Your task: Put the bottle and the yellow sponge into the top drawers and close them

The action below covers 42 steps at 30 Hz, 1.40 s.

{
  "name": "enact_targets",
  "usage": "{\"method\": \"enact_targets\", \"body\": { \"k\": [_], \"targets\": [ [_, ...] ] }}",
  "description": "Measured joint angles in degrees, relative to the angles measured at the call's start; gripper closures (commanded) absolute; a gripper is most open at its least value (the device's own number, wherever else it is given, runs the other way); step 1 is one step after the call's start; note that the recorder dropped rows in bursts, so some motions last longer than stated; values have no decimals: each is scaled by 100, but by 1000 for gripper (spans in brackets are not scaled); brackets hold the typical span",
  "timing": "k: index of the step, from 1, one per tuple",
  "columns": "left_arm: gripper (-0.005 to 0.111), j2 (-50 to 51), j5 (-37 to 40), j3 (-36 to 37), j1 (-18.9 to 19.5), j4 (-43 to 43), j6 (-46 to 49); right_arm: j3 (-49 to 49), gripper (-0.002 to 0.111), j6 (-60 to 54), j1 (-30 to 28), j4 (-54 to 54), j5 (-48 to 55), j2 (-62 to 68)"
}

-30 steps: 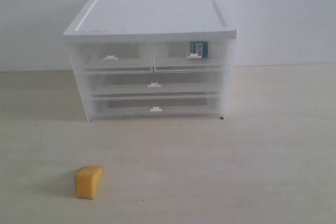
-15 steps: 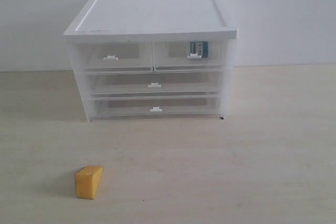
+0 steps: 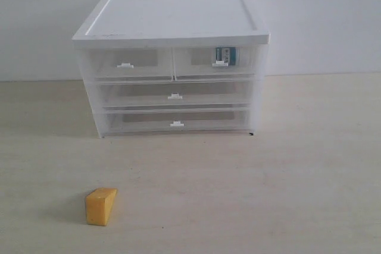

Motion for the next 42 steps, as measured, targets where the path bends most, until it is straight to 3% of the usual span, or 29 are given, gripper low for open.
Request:
{"method": "enact_targets", "body": {
  "k": [11,42],
  "targets": [
    [103,0,0,0,0,0,0,914,108,-71,0,111,63,-813],
    [103,0,-52,0,0,86,0,923,108,-118,0,273,308,-852]
  ]
}}
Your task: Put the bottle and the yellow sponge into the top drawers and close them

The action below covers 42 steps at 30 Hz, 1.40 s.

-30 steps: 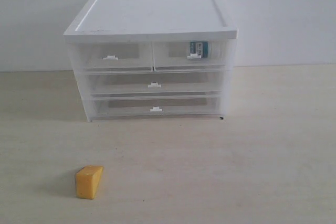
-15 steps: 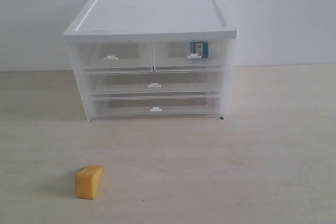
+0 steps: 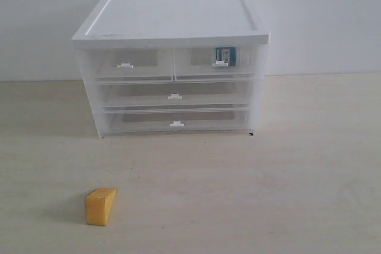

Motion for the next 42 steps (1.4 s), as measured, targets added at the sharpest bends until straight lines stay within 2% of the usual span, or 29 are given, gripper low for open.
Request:
{"method": "enact_targets", "body": {
  "k": [5,9,16,18,26,32,36,42],
  "targets": [
    [103,0,-701,0,0,-368,0,0,108,0,0,0,0,0],
    [103,0,-1875,0,0,-507,-115,0,108,0,0,0,0,0],
    [103,-8,-4239,0,0,-534,-1552,0,108,0,0,0,0,0],
    [103,42,-4552,-82,0,-534,-1663,0,108,0,0,0,0,0],
    [103,1689,-4823,-1398,0,-336,-2022,0,108,0,0,0,0,0],
    [103,3147,-3931,-2501,0,421,-1989,0,108,0,0,0,0,0],
    [103,4024,-3770,-2796,0,649,-1870,0,108,0,0,0,0,0],
    [103,5299,-4089,-2814,0,649,-1748,0,108,0,0,0,0,0]
  ]
}}
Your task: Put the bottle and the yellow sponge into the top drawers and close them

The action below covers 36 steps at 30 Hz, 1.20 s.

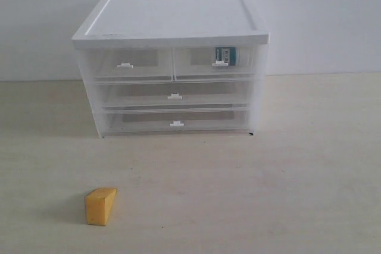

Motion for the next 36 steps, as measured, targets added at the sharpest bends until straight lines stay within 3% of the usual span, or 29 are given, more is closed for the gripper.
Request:
{"method": "enact_targets", "body": {
  "k": [5,10,13,19,28,30,32,36],
  "targets": [
    [103,776,-371,0,-186,0,-64,0,108,0,0,0,0,0],
    [103,1395,-474,0,-718,-294,243,0,108,0,0,0,0,0],
    [103,1765,-625,0,-1139,-1045,999,0,108,0,0,0,0,0],
    [103,2532,-1340,0,-1769,-2280,1887,0,108,0,0,0,0,0],
    [102,3873,-2621,-67,-2365,-2397,1809,0,108,0,0,0,0,0],
    [95,4166,-2662,-185,-2377,-2332,1782,0,108,0,0,0,0,0],
    [81,4469,-2705,-340,-2385,-2222,1772,0,108,0,0,0,0,0],
    [37,4944,-2748,-641,-2385,-2032,1553,0,108,0,0,0,0,0]
  ]
}}
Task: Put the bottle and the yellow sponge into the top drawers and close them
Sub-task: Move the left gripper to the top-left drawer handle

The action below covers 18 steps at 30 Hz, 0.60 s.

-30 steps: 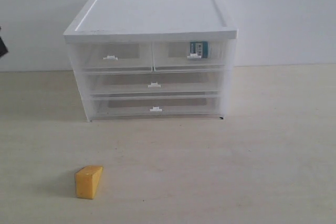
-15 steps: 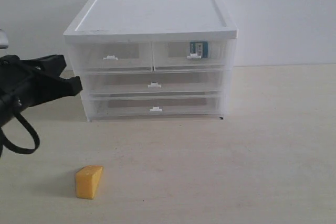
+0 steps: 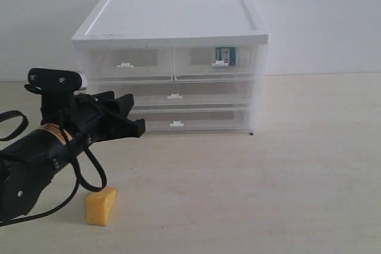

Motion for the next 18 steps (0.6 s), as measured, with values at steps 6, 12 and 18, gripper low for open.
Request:
{"method": "enact_targets", "body": {
  "k": [6,12,18],
  "targets": [
    [22,383,-277,-273,0,126,-559,0,108,0,0,0,0,0],
    [22,410,-897,-309,0,353,-607,0,108,0,0,0,0,0],
    [27,453,-1115,-394,0,-406,39,0,108,0,0,0,0,0]
  ]
}}
